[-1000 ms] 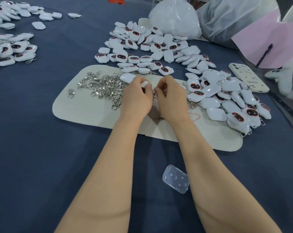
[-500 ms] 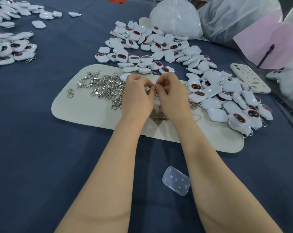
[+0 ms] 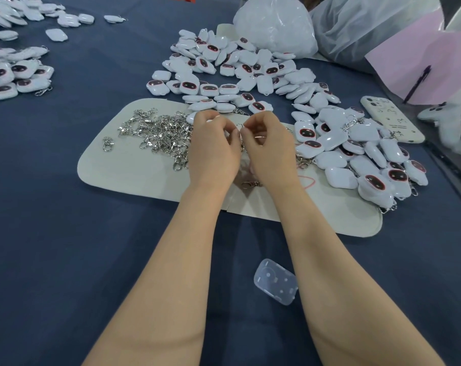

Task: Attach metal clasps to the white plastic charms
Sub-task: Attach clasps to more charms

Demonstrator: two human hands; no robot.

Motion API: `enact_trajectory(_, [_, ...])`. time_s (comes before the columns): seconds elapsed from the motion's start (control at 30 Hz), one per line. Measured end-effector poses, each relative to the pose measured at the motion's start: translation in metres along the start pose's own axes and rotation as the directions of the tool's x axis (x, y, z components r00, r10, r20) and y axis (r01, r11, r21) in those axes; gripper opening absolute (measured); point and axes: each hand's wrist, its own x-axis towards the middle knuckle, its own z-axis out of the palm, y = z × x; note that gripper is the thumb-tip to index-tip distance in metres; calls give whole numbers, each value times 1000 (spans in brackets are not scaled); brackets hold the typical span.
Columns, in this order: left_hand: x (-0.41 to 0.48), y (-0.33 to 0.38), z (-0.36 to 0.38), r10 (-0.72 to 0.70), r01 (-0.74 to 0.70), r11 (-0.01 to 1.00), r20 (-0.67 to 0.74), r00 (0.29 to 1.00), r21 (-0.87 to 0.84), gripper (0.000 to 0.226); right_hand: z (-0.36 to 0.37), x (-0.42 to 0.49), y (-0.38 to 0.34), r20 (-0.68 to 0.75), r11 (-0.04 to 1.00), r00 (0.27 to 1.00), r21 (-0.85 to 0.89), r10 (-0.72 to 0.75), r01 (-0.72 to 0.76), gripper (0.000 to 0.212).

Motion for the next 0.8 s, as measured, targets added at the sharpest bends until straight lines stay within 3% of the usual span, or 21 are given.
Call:
enact_trajectory(0.5, [-1, 0, 2, 1, 0, 1000, -19, 1000, 27, 14, 3, -1, 0, 58, 997, 996, 42, 68, -71, 9])
enact_trajectory(0.8, [1, 0, 2, 1, -2, 999, -25, 1000, -39, 11, 3, -3, 0, 99, 999, 995, 52, 6, -11, 9])
